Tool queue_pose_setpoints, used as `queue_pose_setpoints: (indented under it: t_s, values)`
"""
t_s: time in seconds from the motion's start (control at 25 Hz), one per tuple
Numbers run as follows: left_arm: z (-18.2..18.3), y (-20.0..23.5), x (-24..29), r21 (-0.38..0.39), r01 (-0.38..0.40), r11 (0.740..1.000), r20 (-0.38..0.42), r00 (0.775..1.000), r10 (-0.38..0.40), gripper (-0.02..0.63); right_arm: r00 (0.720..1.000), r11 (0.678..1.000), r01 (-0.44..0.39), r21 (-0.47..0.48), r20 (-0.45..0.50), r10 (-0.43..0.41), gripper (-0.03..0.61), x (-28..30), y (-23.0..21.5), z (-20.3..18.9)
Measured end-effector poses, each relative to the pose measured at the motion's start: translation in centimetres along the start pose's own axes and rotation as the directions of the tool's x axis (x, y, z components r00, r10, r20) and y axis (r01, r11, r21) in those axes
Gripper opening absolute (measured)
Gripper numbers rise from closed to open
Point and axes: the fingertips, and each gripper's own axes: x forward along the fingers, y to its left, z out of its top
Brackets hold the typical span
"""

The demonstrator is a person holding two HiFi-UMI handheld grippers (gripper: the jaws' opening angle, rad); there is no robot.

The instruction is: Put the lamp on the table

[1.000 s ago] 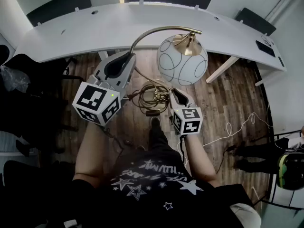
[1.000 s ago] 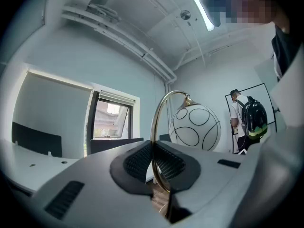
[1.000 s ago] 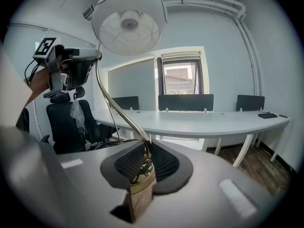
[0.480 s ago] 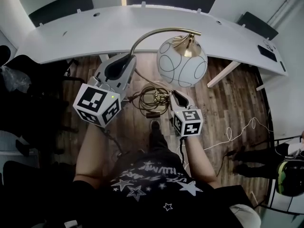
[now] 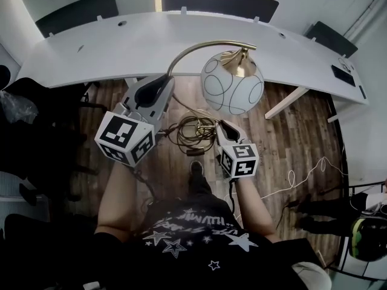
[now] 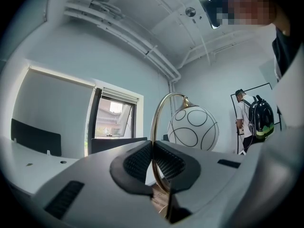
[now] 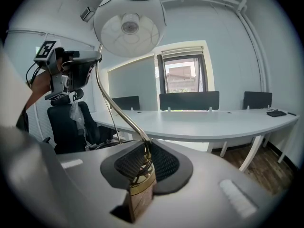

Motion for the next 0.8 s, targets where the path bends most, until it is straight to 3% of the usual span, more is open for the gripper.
queue_pose_setpoints:
  t_s: [0.8]
  values:
    - [0.1,7.9,14.5,0.018,-0.069,0.997,-0.015,0.997,0.07,0.031,0.998,0.998,-0.056,-0.001,0.008,0.056,0.044,12.8,-10.2,7.0]
